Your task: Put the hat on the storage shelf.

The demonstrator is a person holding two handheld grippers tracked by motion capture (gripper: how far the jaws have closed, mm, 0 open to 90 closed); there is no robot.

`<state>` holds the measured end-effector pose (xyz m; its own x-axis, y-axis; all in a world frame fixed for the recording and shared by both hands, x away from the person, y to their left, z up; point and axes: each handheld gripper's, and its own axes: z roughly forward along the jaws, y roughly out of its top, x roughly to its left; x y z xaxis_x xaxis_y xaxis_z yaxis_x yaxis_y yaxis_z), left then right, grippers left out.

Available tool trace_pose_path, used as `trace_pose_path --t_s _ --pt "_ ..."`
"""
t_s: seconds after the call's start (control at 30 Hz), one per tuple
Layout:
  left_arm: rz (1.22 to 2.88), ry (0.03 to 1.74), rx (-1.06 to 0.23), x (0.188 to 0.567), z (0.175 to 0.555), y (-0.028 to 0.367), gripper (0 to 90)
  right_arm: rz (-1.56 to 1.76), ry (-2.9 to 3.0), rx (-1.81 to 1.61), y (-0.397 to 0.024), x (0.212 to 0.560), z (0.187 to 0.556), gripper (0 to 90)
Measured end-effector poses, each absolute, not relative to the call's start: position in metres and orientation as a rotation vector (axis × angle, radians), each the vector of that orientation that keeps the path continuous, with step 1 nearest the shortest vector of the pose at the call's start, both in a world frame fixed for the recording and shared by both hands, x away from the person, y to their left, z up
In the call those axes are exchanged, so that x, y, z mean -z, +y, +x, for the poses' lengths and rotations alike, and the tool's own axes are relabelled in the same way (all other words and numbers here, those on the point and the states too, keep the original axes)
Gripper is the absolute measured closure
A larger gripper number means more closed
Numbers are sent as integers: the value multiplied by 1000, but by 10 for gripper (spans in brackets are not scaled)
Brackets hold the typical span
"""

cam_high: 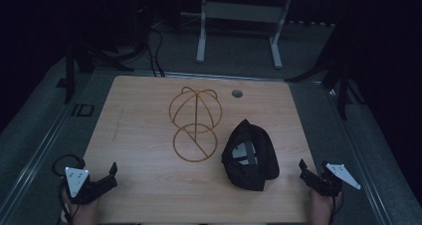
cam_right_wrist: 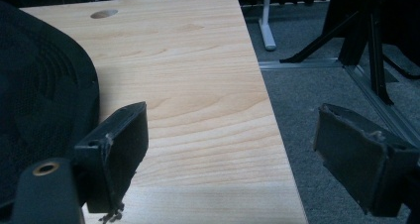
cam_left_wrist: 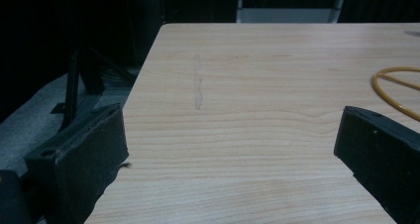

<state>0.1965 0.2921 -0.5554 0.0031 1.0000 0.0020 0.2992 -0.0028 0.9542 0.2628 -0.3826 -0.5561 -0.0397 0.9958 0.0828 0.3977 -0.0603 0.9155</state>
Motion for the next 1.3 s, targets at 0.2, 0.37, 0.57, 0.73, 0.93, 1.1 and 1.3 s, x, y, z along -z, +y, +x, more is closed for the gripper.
trace_pose_path --t_s 0.2,0.37,0.57,0.73,0.93,1.1,1.3 --pt "1438 1408 -1045 555 195 292 4 1545 1512 -1092 -383 556 261 139" --pt "1423 1409 -1028 552 194 288 4 1539 1524 -1107 -384 556 261 139" --pt "1434 1365 -955 549 192 279 4 1500 1584 -1164 -381 545 255 139" --pt "1457 1312 -973 545 188 267 20 1405 1653 -1207 -363 517 240 138" --pt "1511 1280 -882 541 187 255 19 1308 1749 -1312 -335 486 221 133" --pt "1556 1283 -862 540 187 247 19 1227 1834 -1379 -307 463 206 126" --pt "1595 1248 -817 539 186 239 19 1087 1935 -1446 -273 453 191 107"
